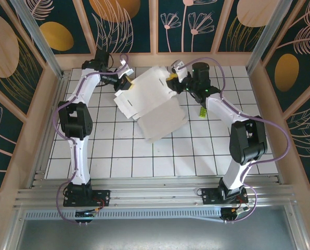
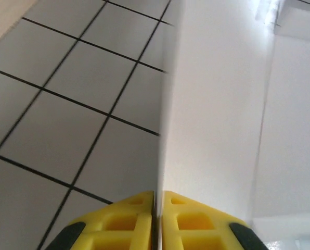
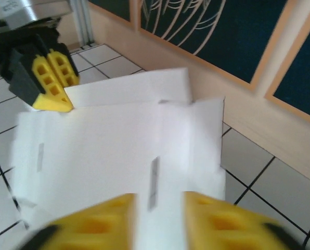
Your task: Fold the paper box
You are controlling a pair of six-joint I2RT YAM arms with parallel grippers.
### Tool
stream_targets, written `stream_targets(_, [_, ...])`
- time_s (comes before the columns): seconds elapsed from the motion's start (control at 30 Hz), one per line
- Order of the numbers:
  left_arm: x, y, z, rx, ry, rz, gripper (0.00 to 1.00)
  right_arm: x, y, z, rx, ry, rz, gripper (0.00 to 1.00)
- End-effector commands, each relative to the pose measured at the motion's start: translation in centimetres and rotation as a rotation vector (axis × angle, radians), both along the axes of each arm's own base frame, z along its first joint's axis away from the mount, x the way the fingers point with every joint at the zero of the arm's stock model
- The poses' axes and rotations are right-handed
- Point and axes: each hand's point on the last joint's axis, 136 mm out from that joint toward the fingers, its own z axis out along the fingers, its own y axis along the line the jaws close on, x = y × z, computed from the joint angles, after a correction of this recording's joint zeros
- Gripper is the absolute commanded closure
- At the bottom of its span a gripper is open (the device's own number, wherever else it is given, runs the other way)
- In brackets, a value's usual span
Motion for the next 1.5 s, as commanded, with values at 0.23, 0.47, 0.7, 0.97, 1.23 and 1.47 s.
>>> stream_targets(0.23, [1.0,-1.2,3.0,0.273,-0.413,0.141,0.96,-1.6,-5.2,7.1,0.827,0.525,-0.54,0.34])
stream_targets(0.47, [-0.6,-3.6,2.3,0.428,-0.61,0.115,0.96,-3.9,-0.6,4.3,1.055,0.933,-0.496,0.29])
stream_targets(0.7, [-1.4,-6.0,1.5,0.476,-0.656,0.093,0.95,-2.1,1.5,0.7,1.126,1.032,-0.532,0.25])
stream_targets(0.97, [-2.3,-7.8,0.8,0.486,-0.688,0.064,0.96,0.9,2.0,-2.1,1.168,1.022,-0.612,0.28])
stream_targets(1.23, [-2.4,-8.1,0.7,0.484,-0.694,0.056,0.95,2.1,2.8,-5.5,1.173,1.061,-0.641,0.56])
stream_targets(1.47, [-2.9,-8.9,0.7,0.464,-0.712,0.048,0.9,1.9,2.1,-6.8,1.173,1.05,-0.666,0.81])
